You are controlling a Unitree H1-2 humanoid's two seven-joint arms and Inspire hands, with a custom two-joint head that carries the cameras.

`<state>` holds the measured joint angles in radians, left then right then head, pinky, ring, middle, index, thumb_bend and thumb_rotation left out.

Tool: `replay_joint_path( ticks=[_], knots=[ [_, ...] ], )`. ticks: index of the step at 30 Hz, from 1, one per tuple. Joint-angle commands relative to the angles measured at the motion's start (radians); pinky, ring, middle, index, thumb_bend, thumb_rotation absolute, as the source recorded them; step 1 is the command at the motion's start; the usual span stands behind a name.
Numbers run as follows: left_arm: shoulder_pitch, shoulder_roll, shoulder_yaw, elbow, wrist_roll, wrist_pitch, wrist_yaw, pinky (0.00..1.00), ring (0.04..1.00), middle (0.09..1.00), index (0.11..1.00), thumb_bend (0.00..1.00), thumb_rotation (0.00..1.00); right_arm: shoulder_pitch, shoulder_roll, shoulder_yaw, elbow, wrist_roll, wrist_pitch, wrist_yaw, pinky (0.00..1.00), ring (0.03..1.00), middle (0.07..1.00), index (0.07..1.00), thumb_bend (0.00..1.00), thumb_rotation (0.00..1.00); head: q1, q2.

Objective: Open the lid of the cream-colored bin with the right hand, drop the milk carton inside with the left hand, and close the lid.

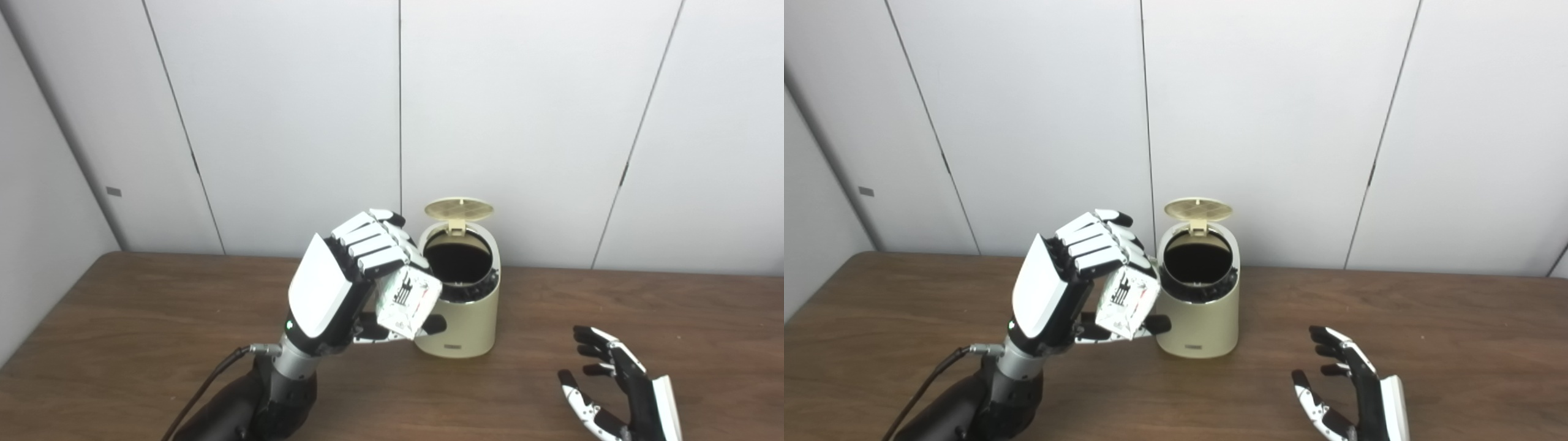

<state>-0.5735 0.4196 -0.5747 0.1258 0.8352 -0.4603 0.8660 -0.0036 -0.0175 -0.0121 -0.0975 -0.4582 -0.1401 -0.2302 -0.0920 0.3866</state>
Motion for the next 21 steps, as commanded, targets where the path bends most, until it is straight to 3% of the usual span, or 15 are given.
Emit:
replay_joint_path(
  ticks=[1, 5, 15, 21],
  knots=[
    [-0.058, 0.000, 0.001, 0.008, -0.036, -0.009, 0.052, 0.64, 0.529, 0.473, 0.446, 0.50, 0.00, -0.008, 0.013, 0.008, -0.028, -0.011, 0.008, -0.009, 0.60, 0.725, 0.747, 0.735, 0.13, 0.00, -0.007, -0.003],
    [-0.066, -0.026, -0.003, 0.030, -0.066, -0.009, 0.066, 0.62, 0.528, 0.473, 0.444, 0.50, 0.00, -0.007, 0.014, 0.014, -0.037, -0.025, 0.038, -0.009, 0.61, 0.735, 0.756, 0.744, 0.14, 0.00, -0.015, -0.005],
    [-0.107, -0.096, -0.068, 0.138, -0.147, -0.010, 0.152, 0.61, 0.526, 0.467, 0.454, 0.50, 0.00, 0.001, 0.016, 0.029, -0.023, -0.034, 0.019, -0.040, 0.61, 0.735, 0.753, 0.738, 0.15, 0.00, -0.049, -0.012],
    [-0.135, -0.138, -0.135, 0.190, -0.303, -0.010, 0.177, 0.62, 0.525, 0.465, 0.459, 0.50, 0.00, 0.011, 0.013, 0.040, -0.025, -0.045, 0.010, -0.051, 0.60, 0.724, 0.749, 0.740, 0.16, 0.00, -0.072, -0.012]
  ],
)
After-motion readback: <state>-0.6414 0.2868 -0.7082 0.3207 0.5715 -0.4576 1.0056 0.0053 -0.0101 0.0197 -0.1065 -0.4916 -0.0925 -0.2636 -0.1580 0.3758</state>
